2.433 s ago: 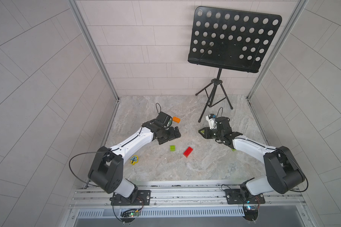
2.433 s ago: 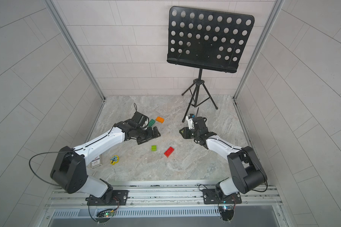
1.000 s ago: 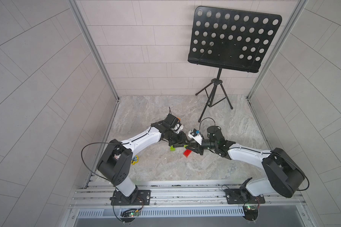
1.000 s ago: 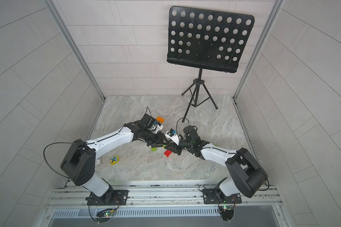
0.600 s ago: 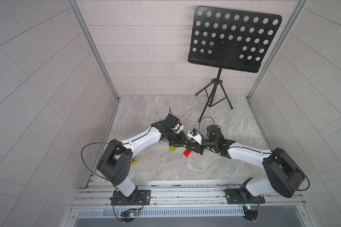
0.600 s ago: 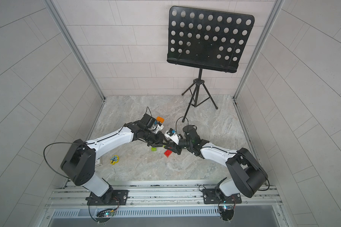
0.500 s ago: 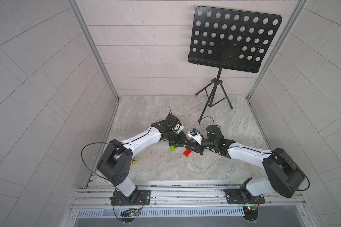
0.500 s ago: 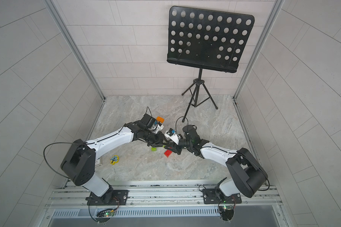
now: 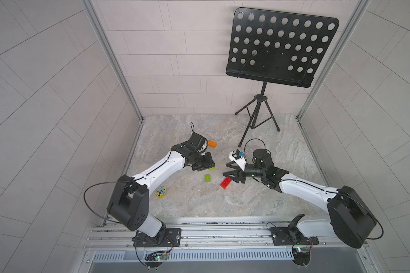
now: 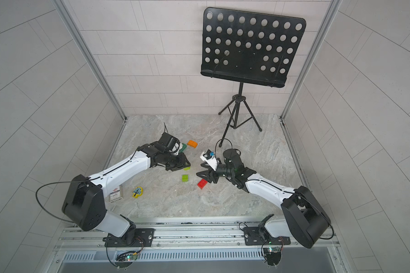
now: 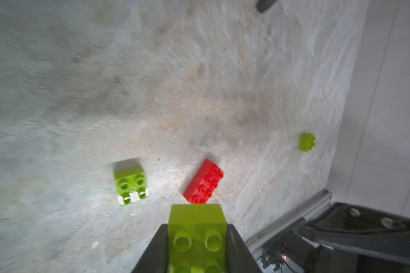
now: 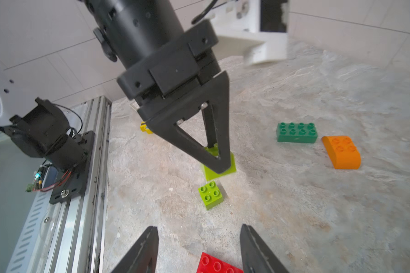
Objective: Assemble an ice cream with lego
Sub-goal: Assemble the lego brick with the lego brick.
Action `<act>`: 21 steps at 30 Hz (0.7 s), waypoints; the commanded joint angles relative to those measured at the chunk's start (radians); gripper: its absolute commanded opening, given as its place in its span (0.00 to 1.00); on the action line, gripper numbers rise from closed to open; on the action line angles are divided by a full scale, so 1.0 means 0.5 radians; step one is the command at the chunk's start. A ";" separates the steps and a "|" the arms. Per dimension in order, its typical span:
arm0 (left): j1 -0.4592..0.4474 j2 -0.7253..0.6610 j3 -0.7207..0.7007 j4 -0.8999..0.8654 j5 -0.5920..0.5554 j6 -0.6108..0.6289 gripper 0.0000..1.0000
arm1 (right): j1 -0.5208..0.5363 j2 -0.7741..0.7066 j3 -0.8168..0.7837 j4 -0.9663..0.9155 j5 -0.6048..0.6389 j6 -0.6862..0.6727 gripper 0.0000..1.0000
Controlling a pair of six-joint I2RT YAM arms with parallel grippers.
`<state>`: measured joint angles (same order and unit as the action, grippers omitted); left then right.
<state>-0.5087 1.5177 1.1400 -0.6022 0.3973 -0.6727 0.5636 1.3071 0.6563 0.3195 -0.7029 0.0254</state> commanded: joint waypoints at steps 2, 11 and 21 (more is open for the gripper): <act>-0.027 -0.016 -0.038 -0.198 -0.407 -0.009 0.11 | -0.004 -0.100 0.115 -0.145 0.697 0.426 0.60; -0.278 0.302 0.091 -0.296 -0.850 -0.020 0.12 | -0.030 -0.250 -0.348 -0.041 1.858 0.758 0.67; -0.373 0.450 0.049 -0.127 -0.865 -0.028 0.16 | -0.081 -0.243 -0.247 -0.293 1.874 0.756 0.66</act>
<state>-0.6888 1.7359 1.1610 -0.6903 -0.0109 -0.6830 0.5236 1.1873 0.5190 0.1890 0.1940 0.3874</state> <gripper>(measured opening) 0.372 0.663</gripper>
